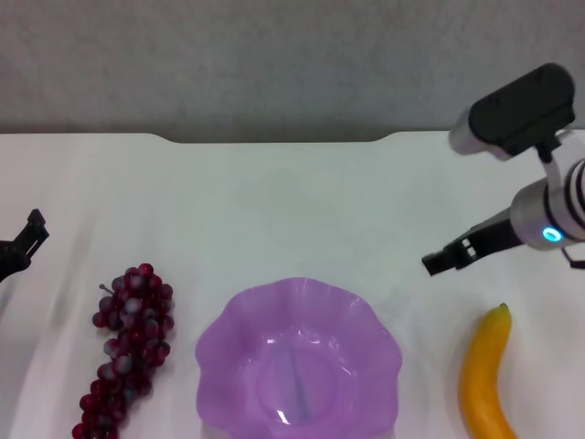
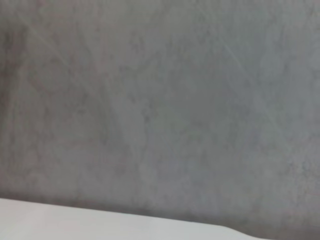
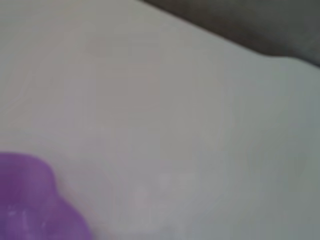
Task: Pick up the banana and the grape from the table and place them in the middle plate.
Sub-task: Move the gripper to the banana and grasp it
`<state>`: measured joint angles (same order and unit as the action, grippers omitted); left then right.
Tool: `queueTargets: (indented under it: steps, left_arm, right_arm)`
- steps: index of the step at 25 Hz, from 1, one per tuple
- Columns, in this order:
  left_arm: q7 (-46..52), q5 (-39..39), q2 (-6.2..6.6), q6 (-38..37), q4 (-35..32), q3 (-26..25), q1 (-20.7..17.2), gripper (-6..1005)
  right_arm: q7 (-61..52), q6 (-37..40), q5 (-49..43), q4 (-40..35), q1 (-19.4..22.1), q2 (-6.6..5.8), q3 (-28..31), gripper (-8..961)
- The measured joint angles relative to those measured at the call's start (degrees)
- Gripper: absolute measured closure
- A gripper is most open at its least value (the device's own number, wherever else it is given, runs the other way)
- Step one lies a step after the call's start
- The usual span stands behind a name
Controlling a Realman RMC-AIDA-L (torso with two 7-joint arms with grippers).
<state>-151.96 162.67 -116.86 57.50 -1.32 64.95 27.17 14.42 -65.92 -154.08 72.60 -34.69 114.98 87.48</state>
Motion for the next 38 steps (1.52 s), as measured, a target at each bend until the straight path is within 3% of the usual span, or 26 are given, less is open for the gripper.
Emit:
queueTargets:
  steps: [11, 28, 38]
  left_arm:
    - [-0.4, 0.4, 0.28, -0.3, -0.6, -0.4, -0.4, 125]
    - [-0.3, 0.5, 0.32, -0.3, -1.4, -0.5, -0.8, 125]
    - [-0.3, 0.7, 0.32, -0.2, -3.3, -1.1, -2.5, 126]
  right_arm:
    - [-1.0, 0.9, 4.1, -2.2, 2.3, 0.06, -2.3, 62]
    - [-2.7, 2.1, 9.0, -3.3, 5.0, -0.08, 4.5, 61]
    - [-2.2, 2.3, 12.1, -8.0, 8.0, 0.02, 6.2, 62]
